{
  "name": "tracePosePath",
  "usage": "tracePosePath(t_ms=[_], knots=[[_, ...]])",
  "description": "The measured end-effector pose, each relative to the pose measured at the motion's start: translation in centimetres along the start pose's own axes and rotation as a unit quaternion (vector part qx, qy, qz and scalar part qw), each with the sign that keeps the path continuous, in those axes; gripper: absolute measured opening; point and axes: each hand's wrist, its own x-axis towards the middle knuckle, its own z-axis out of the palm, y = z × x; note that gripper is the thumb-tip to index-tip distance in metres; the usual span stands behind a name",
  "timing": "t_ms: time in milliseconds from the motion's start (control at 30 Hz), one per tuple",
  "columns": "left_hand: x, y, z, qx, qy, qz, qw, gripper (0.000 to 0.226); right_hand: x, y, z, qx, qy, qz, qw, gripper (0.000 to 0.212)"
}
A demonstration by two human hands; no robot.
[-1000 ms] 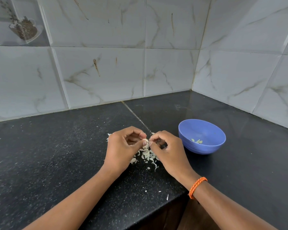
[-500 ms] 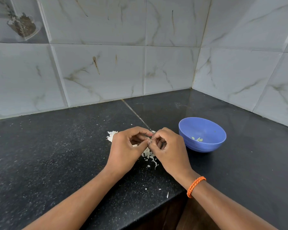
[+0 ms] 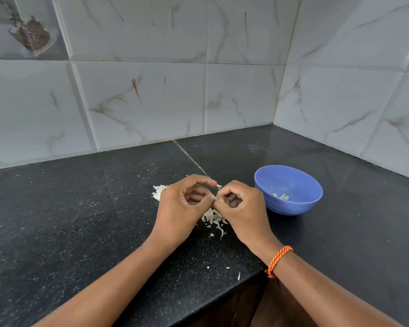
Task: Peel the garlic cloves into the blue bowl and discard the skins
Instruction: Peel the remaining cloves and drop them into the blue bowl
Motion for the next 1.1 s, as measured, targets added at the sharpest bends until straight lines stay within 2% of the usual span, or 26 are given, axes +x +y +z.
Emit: tracePosePath(t_ms=[167, 300, 400, 533, 833, 1100], knots=[[0.2, -0.2, -0.3, -0.061, -0.009, -0.030, 0.998, 0.029, -0.1, -0.2, 0.2, 0.034, -0.007, 0.013, 0.999, 0.017], [0.1, 0.2, -0.5, -0.147, -0.007, -0.075, 0.986, 0.030, 0.0, -0.4, -0.1, 0.082, -0.026, 0.065, 0.994, 0.019], [0.2, 0.1, -0.7, -0.157, 0.006, -0.086, 0.984, 0.030, -0.1, -0.5, -0.1, 0.087, -0.029, 0.078, 0.993, 0.019], [0.4, -0.3, -1.3, -0.138, 0.042, -0.091, 0.985, 0.031, -0.1, -0.3, -0.3, 0.070, -0.037, 0.082, 0.993, 0.022], [0.6, -0.5, -1.4, -0.039, 0.057, -0.069, 0.995, 0.035, -0.3, 0.0, -0.4, 0.029, -0.017, 0.059, 0.998, 0.027], [0.5, -0.8, -1.0, 0.015, 0.056, -0.031, 0.998, 0.036, -0.2, -0.4, 0.1, -0.100, -0.018, -0.040, 0.994, 0.005]])
